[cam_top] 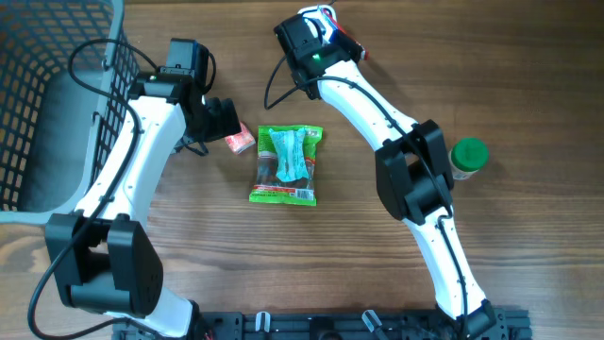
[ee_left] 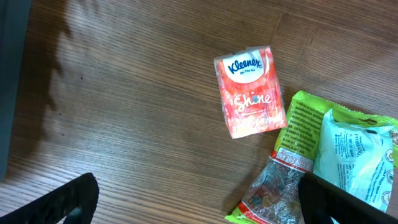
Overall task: Scan the item barcode
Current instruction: 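Lower red snack stick with right gripper beside jar and release, then reach right gripper to snack pile and grasp pale-green tissue pack, then pull tissue pack with right gripper out of pile to the right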
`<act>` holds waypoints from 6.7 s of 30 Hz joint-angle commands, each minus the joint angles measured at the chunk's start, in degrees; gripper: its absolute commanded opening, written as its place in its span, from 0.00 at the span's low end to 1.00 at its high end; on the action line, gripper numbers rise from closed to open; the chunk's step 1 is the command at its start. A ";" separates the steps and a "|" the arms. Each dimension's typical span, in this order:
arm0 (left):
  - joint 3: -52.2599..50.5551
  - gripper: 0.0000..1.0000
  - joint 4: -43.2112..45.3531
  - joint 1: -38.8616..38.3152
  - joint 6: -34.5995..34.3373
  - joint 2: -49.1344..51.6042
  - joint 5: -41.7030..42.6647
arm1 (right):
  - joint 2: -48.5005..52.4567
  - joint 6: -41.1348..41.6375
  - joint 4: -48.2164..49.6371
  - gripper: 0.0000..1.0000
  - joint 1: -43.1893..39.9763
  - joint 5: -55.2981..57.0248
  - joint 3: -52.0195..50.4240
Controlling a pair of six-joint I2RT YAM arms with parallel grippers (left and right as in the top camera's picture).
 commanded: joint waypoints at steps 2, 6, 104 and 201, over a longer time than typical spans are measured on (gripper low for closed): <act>0.74 1.00 0.02 0.07 0.68 -0.74 0.04 | 2.75 -8.44 3.30 0.04 0.13 9.42 0.61; 0.74 1.00 0.02 0.07 0.68 -0.74 0.07 | 5.99 -10.88 3.37 0.04 0.48 12.79 0.42; 0.74 1.00 0.02 0.07 0.68 -0.74 0.04 | -31.15 56.81 28.74 0.04 0.50 -90.82 -58.60; 0.74 1.00 0.02 0.07 0.68 -0.74 0.04 | -33.00 62.73 42.88 0.04 7.08 -82.42 -71.30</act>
